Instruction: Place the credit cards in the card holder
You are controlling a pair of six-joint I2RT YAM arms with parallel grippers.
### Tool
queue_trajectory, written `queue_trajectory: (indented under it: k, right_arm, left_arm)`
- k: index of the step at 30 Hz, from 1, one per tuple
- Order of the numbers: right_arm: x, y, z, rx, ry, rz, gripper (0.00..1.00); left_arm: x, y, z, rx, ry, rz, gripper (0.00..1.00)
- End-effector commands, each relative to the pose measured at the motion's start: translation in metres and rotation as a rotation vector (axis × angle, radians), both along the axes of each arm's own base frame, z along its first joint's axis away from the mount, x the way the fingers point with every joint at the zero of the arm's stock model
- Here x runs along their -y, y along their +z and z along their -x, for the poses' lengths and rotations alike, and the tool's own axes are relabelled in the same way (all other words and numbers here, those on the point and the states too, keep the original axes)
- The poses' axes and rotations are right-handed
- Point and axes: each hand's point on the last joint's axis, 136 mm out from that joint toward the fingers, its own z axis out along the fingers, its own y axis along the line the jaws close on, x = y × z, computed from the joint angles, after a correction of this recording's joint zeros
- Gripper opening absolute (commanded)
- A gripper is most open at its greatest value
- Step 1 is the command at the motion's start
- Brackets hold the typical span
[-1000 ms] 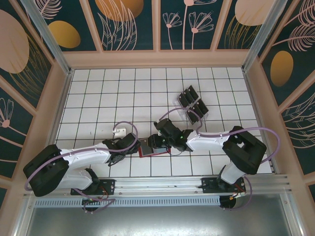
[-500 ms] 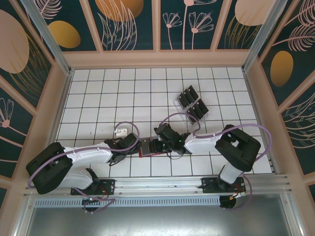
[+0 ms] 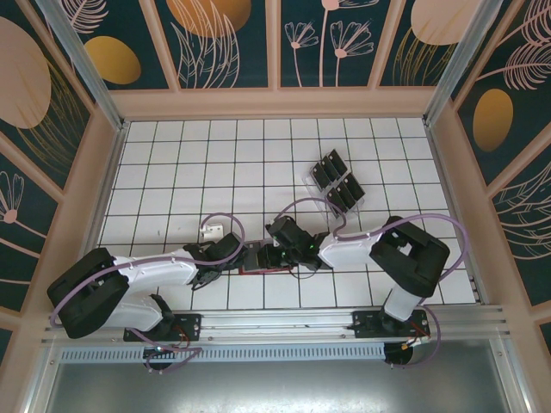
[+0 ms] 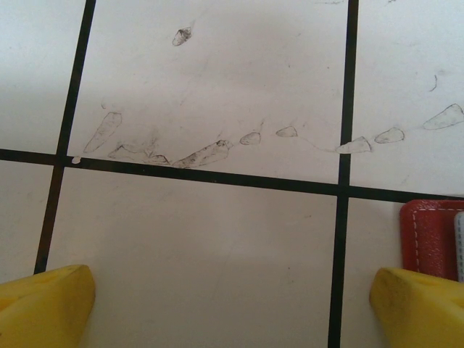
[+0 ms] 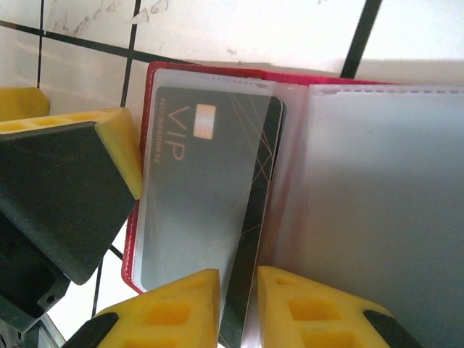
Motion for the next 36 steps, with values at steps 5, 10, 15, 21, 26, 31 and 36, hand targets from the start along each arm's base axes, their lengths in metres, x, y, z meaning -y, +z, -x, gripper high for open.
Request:
queue_trajectory:
  k: [5,10,15,21,26,31,36]
  right_arm:
    - [-0.013,-0.004,0.012,-0.036,0.066,-0.007,0.20]
    - [-0.015,-0.006,0.013,-0.045,0.083,0.000,0.20]
    - [-0.013,-0.009,0.013,-0.045,0.079,0.008,0.20]
    - [-0.011,-0.011,0.013,-0.045,0.074,0.011,0.20]
    - [-0.011,-0.010,0.013,-0.043,0.075,0.009,0.20]
    - [-0.013,-0.009,0.012,-0.043,0.077,0.007,0.20]
    - [-0.012,-0.010,0.013,-0.046,0.077,0.010,0.20]
  left_arm:
    - [0.000,-0.013,0.005,-0.035,-0.020,-0.006,0.99]
    - [-0.001,-0.007,0.003,-0.021,-0.013,-0.010,0.98]
    - [-0.011,0.013,0.000,0.020,0.014,-0.039,0.98]
    - [-0.015,0.008,0.009,-0.011,0.015,-0.030,0.99]
    - [-0.016,-0.003,0.014,-0.036,0.014,-0.026,0.98]
    - [-0.017,-0.013,0.017,-0.060,0.016,-0.031,0.99]
    - [-0.017,-0.017,0.020,-0.068,0.018,-0.027,0.98]
